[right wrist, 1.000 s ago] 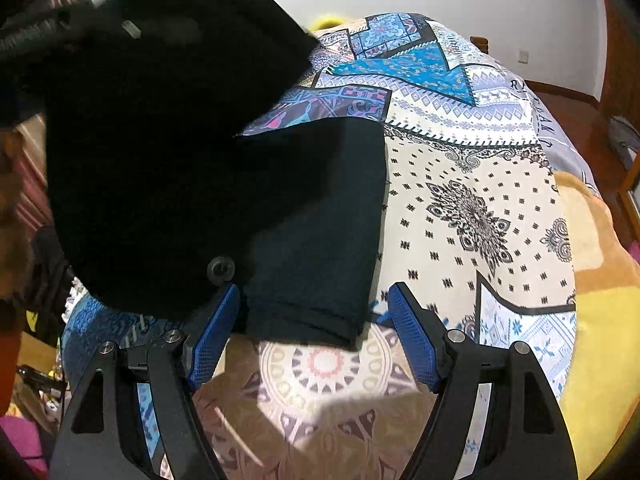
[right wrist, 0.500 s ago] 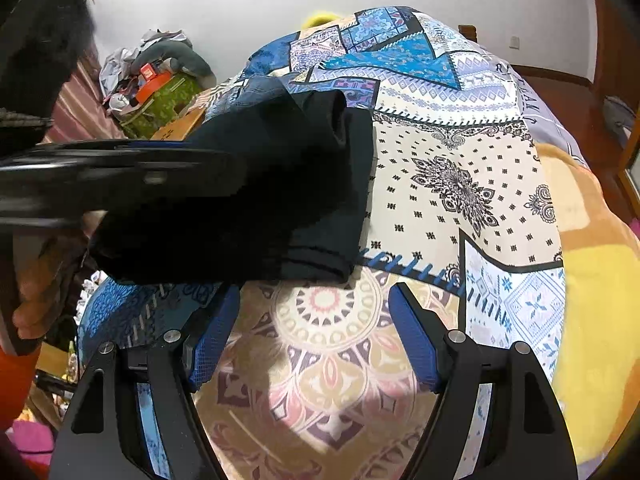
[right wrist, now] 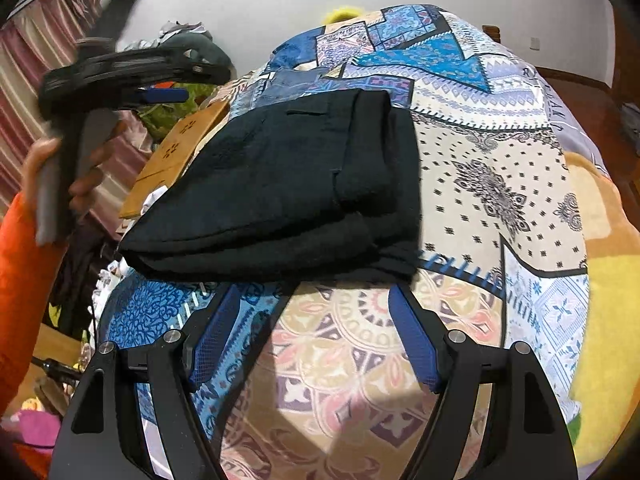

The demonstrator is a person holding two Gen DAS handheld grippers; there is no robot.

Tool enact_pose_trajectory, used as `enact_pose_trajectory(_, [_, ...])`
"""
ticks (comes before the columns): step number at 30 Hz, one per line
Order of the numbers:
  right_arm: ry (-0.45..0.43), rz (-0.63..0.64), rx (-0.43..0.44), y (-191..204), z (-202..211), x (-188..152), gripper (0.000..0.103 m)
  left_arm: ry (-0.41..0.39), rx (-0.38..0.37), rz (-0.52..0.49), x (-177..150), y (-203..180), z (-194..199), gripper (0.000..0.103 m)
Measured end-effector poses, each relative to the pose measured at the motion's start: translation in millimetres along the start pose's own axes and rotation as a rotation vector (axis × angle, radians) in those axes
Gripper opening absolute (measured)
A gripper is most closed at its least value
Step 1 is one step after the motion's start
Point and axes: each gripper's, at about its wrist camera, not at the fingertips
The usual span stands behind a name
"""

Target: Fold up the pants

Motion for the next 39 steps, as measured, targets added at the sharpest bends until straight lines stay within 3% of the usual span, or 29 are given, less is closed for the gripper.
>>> enact_pose_trajectory(6, [0.031, 0.017, 0.004, 7, -10, 8, 0.076, 0.114, 0.062, 0.000, 16, 29, -64, 0.090])
enact_pose_trajectory(9, [0.042, 0.021, 0.001, 7, -13, 13, 0.077, 0.226, 0.092, -0.044, 9, 33, -105, 0.092])
enact_pose_trajectory(12, [0.047, 0.013, 0.002, 3, -13, 16, 0.077, 0.199, 0.079, -0.031, -2, 46, -115, 0.103])
enact_pose_trajectory(22, [0.009, 0.007, -0.070, -8, 6, 16, 0.077, 0.162, 0.136, 0.047, -88, 79, -65, 0.103])
enact_pose_trajectory(28, [-0.065, 0.018, -0.070, 0, 29, 13, 0.077, 0.168, 0.082, 0.118, -138, 82, -23, 0.103])
enact_pose_trajectory(33, [-0.138, 0.048, -0.061, 15, 43, 11, 0.077, 0.123, 0.016, 0.168, -161, 65, 3, 0.103])
enact_pose_trajectory(39, [-0.149, 0.049, -0.045, 19, 39, 11, 0.076, 0.100, -0.062, 0.154, -171, 39, 21, 0.103])
Point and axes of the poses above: each gripper's, at about its wrist camera, not at the fingertips, and z roughly against the way its jaws point, y to its left, x to its top, and after that the axes turned 6 degrees about -z, right-handed
